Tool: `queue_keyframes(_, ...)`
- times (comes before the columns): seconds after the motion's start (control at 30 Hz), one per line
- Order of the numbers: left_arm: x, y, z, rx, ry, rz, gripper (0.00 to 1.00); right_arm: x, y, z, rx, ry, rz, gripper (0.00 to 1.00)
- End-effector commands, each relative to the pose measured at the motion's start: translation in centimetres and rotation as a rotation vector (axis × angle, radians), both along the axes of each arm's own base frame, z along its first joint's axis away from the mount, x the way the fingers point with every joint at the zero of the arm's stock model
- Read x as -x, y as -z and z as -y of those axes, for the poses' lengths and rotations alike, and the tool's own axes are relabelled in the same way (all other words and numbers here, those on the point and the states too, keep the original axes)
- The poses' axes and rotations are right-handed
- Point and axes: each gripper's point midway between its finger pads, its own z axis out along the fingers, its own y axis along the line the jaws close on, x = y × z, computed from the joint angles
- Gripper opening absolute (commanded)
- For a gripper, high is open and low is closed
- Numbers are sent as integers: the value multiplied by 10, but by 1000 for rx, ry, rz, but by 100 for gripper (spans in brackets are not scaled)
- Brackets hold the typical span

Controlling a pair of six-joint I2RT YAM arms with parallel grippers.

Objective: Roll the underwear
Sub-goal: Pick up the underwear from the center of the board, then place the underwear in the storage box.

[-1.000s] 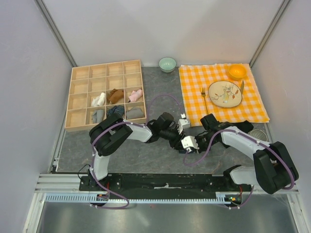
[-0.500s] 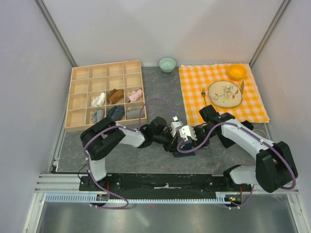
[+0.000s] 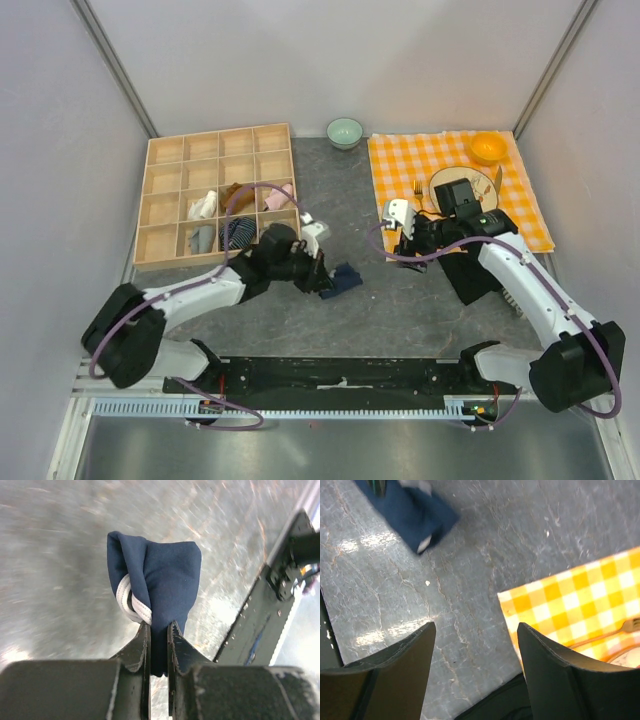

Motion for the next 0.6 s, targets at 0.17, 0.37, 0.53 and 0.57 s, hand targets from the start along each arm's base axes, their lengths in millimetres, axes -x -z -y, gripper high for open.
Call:
queue_keyframes(0.17,-119,-86,-154,-224,-533,261,2,12,-7,-7,-148,58,-54,75)
queue_keyframes(0.37,-179,-108,-250,-314,-769,342,2,14,-8,-6,-153,59,-45,76)
queue_keyframes(0.53,-213,-120,-311,-482,-816,451,2,13,-2,-5,-139,66,-60,76)
queue_keyframes(0.57,-219,-116,-319,-505,-818,446,2,12,0,-5,-128,71,-59,76)
